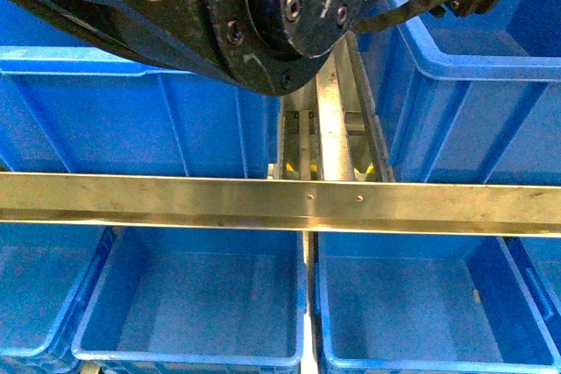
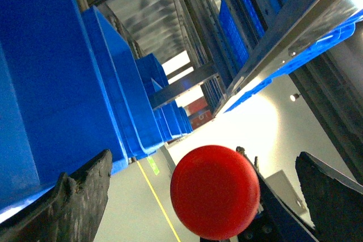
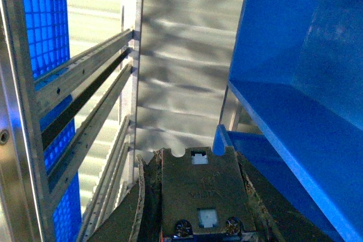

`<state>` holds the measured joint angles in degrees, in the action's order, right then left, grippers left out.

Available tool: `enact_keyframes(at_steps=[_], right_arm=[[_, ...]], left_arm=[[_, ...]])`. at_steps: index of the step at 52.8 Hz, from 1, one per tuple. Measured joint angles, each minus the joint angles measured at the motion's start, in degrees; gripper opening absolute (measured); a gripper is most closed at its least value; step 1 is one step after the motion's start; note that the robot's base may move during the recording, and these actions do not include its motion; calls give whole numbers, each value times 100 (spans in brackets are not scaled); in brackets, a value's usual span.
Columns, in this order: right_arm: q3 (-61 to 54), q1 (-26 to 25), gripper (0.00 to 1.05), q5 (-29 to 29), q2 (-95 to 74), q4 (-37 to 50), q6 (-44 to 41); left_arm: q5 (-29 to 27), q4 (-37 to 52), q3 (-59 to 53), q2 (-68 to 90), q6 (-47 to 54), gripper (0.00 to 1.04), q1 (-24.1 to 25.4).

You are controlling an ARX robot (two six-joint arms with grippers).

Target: Pick red and yellow buttons and place in box

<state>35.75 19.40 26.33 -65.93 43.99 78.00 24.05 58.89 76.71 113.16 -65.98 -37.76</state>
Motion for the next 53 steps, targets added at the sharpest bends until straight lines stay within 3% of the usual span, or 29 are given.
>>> enact_keyframes(at_steps=[10,24,39,40,42,46,50,53], right_arm=[[-122,68,26,114,-168,85,-260],[-175,133,26,337,-184,46,-675],[-96,540,26,520,-116,13,-1379],[-90,557,26,527,-109,13,-1423],[-76,588,26,546,-96,13,-1506],[-31,667,26,599,-68,-22,-1762],[-22,732,26,710,-61,-46,-2039],[-13,765,26,848,-59,-61,-2308]], left_arm=[[-22,-79,-448,-678,286,97,326],[168,-409,-1908,-2804,1088,97,1108],[920,-1646,-3923,-5849,1792,97,2944],[684,-1919,-3989,-6089,2057,95,3027],[-391,-2992,-3998,-6620,2594,89,3119],[-1714,-4588,-4369,-7637,4044,76,3539],[-2422,-5541,-5167,-8642,5163,64,3753],[-2446,-6004,-5716,-9379,5681,55,3775]])
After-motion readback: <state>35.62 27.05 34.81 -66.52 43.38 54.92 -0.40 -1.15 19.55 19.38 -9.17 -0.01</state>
